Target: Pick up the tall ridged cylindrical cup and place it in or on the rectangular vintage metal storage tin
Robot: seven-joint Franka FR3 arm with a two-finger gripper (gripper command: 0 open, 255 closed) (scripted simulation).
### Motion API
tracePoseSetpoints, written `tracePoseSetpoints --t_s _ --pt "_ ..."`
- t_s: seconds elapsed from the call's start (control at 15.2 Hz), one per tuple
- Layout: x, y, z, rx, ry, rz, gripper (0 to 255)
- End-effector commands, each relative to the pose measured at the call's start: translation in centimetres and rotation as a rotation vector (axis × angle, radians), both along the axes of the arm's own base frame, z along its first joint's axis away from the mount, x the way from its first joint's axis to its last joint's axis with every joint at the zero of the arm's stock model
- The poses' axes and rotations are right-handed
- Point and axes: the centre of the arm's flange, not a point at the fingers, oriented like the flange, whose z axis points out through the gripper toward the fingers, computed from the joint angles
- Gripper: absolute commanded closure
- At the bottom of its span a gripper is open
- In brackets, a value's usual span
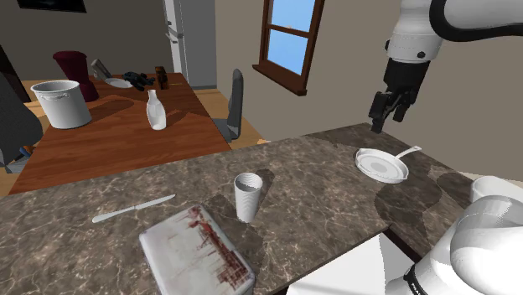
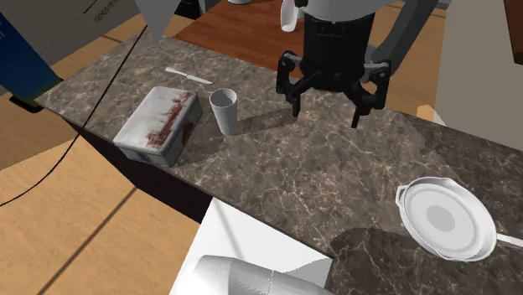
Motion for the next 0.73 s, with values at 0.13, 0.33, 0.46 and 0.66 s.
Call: tracePoseSetpoints --t_s 0.13,0.33,0.46,0.66 --pt "1.8 1.2 -1.4 0.017 0.009 0.016 0" --pt "4.4 3.1 -3.6 0.043 0.023 0.04 0" --pt "6.1 4.4 -5.0 0.06 0.033 0.056 0" --pt "8.6 6.5 -7.1 0.085 0.046 0.08 0"
